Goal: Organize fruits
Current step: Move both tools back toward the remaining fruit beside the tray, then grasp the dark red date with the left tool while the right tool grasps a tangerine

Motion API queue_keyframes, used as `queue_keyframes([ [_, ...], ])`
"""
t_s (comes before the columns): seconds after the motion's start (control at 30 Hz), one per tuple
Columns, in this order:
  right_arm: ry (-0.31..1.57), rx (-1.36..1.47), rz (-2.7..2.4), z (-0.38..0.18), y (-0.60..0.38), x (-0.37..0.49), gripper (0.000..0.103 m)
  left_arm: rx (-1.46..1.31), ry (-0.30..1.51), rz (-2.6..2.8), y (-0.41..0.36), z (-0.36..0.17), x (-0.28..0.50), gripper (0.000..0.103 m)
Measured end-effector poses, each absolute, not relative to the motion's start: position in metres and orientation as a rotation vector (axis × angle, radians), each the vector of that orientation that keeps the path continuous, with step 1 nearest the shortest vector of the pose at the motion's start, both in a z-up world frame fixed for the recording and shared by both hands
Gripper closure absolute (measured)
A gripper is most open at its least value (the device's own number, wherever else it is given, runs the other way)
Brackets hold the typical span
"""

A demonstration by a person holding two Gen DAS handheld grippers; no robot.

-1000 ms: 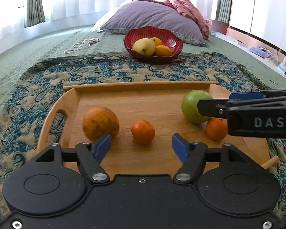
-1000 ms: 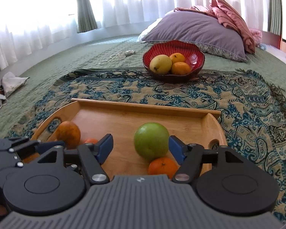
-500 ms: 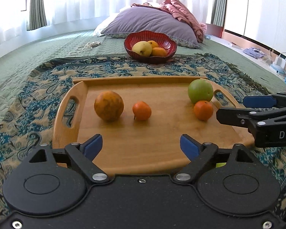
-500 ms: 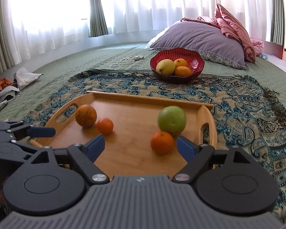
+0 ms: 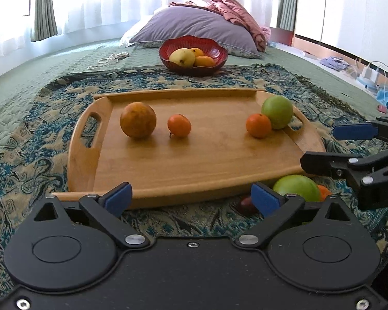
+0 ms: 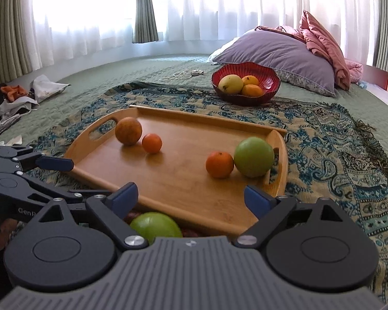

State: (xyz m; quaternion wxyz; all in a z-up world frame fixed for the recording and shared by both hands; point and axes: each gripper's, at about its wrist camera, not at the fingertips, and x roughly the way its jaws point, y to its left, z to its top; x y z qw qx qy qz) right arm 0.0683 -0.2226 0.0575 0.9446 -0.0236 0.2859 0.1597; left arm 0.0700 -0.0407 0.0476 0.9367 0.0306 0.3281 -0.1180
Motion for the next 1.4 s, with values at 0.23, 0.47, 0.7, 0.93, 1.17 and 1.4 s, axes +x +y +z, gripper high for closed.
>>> queue_keyframes([
  [0.23,0.588,-0.093,0.34,0.05,-0.225,0.051,0.004,0.074,0.688,-0.252,-0.046,0.041,0.061,0.003],
  [0.47,0.61,-0.133,0.35,0.04,-0.228,0.039,0.004,0.114,0.695,-0.272,-0.054,0.036,0.056,0.002],
  [0.7,0.641,-0.187,0.354,0.026,-0.227,0.032,0.004,0.1,0.71,-0.312,-0.061,0.031,0.057,0.008],
  [0.93,0.658,-0.209,0.348,0.015,-0.226,0.028,0.016,0.094,0.718,-0.323,-0.065,0.029,0.063,0.057],
  [1.17,0.667,-0.196,0.334,0.011,-0.228,0.028,0.046,0.049,0.741,-0.361,-0.07,0.025,0.067,0.074],
  [1.4,0.667,-0.189,0.339,0.009,-0.228,0.03,0.049,0.016,0.746,-0.356,-0.079,0.022,0.073,0.078],
])
